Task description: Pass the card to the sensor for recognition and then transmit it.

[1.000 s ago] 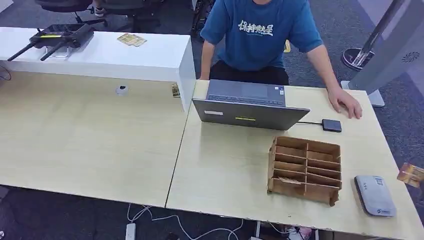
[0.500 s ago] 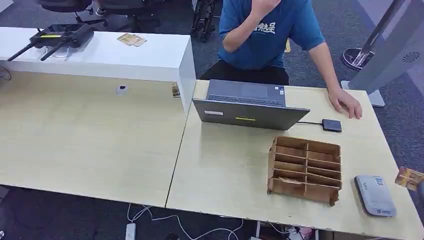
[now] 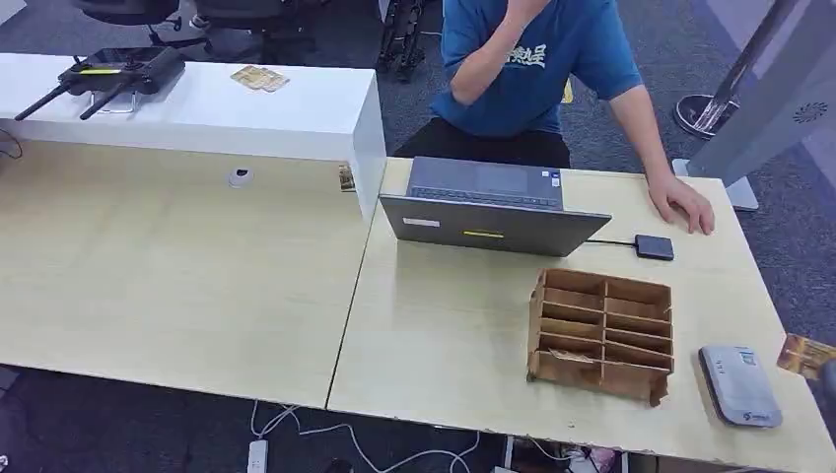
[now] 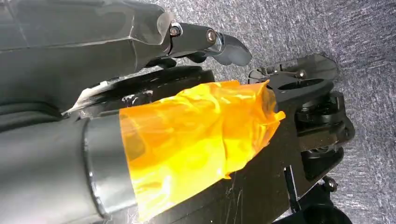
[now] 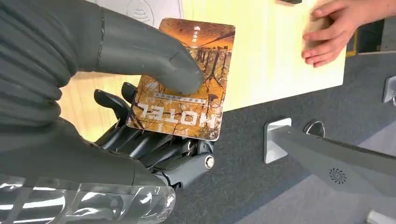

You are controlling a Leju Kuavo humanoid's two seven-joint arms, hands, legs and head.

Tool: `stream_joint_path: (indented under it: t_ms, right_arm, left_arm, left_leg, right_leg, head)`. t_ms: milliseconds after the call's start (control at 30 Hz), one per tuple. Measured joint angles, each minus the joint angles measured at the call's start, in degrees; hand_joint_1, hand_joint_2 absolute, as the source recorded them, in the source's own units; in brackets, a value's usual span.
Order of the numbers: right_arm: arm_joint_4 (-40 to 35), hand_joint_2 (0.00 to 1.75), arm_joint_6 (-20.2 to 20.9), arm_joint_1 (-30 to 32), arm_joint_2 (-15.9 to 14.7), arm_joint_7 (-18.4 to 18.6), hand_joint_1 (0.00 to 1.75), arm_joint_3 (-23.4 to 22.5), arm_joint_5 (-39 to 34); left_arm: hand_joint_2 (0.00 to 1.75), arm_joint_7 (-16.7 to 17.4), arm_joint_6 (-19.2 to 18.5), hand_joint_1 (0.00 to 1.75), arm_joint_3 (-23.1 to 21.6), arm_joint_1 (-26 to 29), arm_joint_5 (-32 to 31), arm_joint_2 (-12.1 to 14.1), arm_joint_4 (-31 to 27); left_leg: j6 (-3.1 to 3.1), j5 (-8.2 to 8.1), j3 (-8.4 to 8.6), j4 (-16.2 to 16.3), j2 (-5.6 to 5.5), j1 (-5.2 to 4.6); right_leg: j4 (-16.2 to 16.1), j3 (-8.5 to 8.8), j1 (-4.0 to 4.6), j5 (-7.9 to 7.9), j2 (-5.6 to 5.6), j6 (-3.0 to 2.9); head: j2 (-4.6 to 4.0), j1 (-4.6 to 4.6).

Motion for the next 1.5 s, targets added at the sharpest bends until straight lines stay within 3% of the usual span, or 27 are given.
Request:
stream_joint_path:
  t_ms: [1500]
  right_arm:
    - [-0.1,1.75,2.3,2.5,-0.2,3.1,1.75,0.6,2.0]
  left_arm:
    - [0.00,-0.1,0.1,0.00,-0.1,0.0,0.8,0.0,0.0]
  left_leg:
    - [0.00,0.00,0.01,0.0,0.00,0.00]
  right_leg:
    - [0.0,0.00,0.00,0.00,0.01,0.00]
  head:
    - [0.00,0.02]
